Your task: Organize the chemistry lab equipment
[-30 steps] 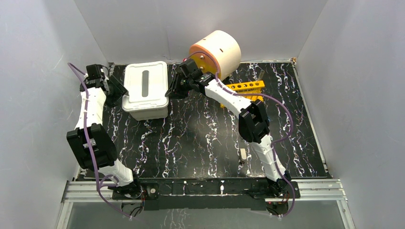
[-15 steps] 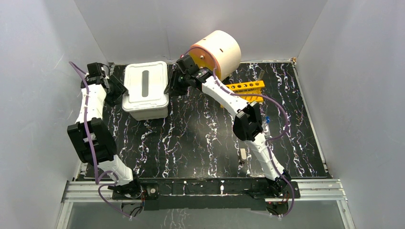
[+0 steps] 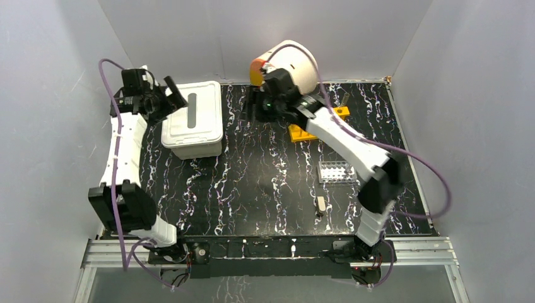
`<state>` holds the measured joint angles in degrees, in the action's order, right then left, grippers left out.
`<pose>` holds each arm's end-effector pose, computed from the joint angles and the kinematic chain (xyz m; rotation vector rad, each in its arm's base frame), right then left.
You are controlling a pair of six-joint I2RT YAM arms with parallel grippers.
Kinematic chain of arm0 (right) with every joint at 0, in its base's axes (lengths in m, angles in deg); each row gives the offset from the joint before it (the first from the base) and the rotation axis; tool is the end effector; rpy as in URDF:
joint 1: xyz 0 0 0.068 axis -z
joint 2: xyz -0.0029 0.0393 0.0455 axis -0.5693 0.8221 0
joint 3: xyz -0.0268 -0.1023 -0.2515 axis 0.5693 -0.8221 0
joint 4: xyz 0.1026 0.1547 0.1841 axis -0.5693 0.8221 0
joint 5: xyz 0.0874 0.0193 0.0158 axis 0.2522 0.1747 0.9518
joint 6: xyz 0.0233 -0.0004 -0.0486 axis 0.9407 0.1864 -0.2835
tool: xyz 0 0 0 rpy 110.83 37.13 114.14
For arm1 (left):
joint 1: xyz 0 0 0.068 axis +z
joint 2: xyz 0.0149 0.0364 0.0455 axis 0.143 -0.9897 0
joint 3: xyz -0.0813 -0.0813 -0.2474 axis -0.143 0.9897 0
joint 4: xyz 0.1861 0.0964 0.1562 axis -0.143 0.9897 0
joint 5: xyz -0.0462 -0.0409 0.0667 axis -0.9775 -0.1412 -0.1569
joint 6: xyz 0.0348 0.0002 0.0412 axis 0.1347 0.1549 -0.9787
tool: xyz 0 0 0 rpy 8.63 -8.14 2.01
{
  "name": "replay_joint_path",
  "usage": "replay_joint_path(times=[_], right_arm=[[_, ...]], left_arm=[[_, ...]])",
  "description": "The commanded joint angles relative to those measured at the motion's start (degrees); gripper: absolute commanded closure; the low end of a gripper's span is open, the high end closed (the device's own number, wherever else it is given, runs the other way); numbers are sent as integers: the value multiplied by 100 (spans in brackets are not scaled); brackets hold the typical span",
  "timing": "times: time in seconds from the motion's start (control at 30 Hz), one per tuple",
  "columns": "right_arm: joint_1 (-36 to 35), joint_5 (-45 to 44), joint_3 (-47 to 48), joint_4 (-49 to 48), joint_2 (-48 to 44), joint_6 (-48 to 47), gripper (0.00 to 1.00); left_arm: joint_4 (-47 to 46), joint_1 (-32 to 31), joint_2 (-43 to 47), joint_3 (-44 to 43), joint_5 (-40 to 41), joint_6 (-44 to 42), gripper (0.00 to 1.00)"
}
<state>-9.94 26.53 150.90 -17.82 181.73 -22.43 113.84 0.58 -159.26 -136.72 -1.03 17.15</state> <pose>0.3143 0.3140 0.3760 -0.2220 2.2333 0.8807 0.3447 0.0479 0.3796 -0.5367 2.1661 -0.3086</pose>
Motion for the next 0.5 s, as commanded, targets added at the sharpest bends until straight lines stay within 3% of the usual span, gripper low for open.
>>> replay_joint_path(times=[0.0,0.2,0.37,0.47], right_arm=[[35,-1380,-1380,-416,-1858,-532,26],[52,-2667,-2898,-167,-3755,-831,16],[52,-3598,-3083,566,-4754,-979,3],[52,-3982,-3020,942,-5207,-1148,1]], left_arm=[[-372,-369,1023,577,-776,-157,2],[-785,-426,2288,1502,-1117,246,2],[-224,-702,3043,1669,-131,239,2],[115,-774,3471,1630,109,182,2]])
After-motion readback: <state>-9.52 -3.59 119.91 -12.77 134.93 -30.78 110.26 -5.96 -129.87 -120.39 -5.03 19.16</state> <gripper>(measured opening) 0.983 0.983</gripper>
